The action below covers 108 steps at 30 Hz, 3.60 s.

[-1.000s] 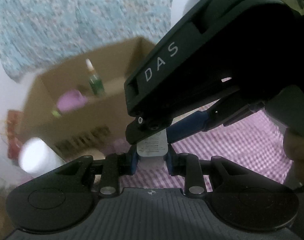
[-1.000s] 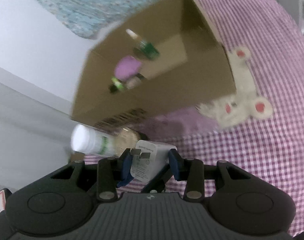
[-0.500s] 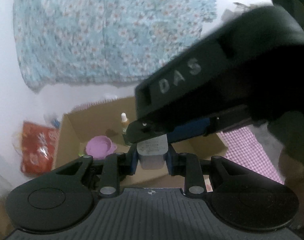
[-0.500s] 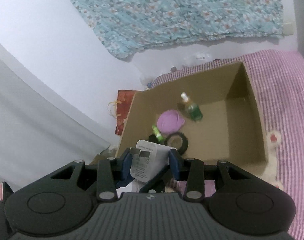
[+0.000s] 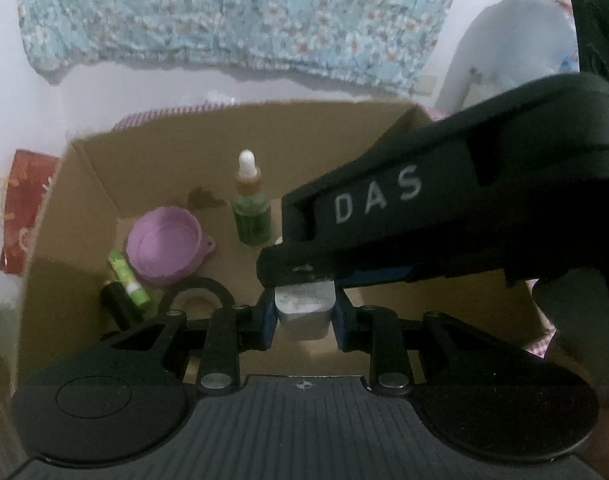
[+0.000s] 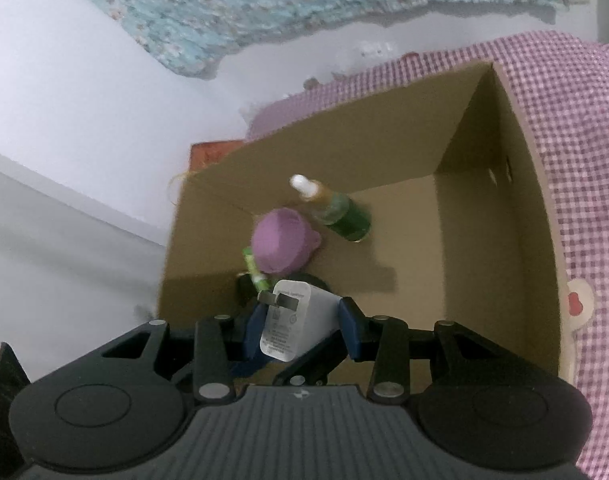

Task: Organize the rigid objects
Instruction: 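Carry the white plug charger into the box and release it, then move the right gripper to the gold-lidded jar and grasp its lid, then lift the gold-lidded jar with the right gripper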

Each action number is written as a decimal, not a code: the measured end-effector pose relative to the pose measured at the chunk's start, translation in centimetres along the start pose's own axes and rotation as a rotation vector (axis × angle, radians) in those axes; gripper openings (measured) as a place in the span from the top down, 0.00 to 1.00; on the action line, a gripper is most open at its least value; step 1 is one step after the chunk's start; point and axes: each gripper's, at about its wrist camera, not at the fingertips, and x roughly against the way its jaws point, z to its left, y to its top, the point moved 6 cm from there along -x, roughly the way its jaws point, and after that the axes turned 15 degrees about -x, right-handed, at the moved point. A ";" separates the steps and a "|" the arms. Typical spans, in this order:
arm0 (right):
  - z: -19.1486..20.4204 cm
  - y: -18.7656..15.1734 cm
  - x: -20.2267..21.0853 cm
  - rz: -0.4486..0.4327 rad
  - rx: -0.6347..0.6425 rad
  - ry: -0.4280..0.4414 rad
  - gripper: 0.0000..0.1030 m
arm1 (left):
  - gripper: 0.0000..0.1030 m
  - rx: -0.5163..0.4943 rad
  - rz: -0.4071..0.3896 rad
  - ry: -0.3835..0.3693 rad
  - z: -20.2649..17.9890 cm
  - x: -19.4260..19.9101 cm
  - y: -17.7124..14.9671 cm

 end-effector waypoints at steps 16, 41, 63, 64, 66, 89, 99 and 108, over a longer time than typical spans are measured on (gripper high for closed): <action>-2.5 0.2 -2.6 0.051 -0.028 -0.037 0.58 | 0.70 -0.012 0.054 0.005 -0.2 -2.2 -0.4; -4.2 -14.1 11.6 -0.272 -0.063 0.114 0.46 | 0.43 -0.093 -0.124 -0.044 -4.1 11.9 -8.6; -5.9 -16.6 4.1 -0.122 -0.095 0.092 0.41 | 0.40 -0.185 -0.105 0.099 -4.3 5.0 -15.8; -5.8 -16.4 3.5 -0.111 -0.096 0.094 0.42 | 0.41 -0.180 -0.106 0.098 -4.3 4.8 -15.8; -5.7 -15.8 2.0 -0.088 -0.091 0.089 0.42 | 0.41 -0.168 -0.104 0.094 -4.2 4.1 -15.8; -5.7 -14.6 -2.6 0.054 -0.043 0.037 0.48 | 0.43 -0.147 -0.119 0.031 -5.1 1.9 -14.3; -9.6 -16.2 0.8 0.010 -0.145 -0.003 0.48 | 0.45 -0.220 -0.125 -0.063 -9.6 2.4 -14.3; -11.0 -17.0 1.8 -0.010 -0.193 0.010 0.48 | 0.46 -0.231 -0.102 -0.075 -10.8 2.3 -14.1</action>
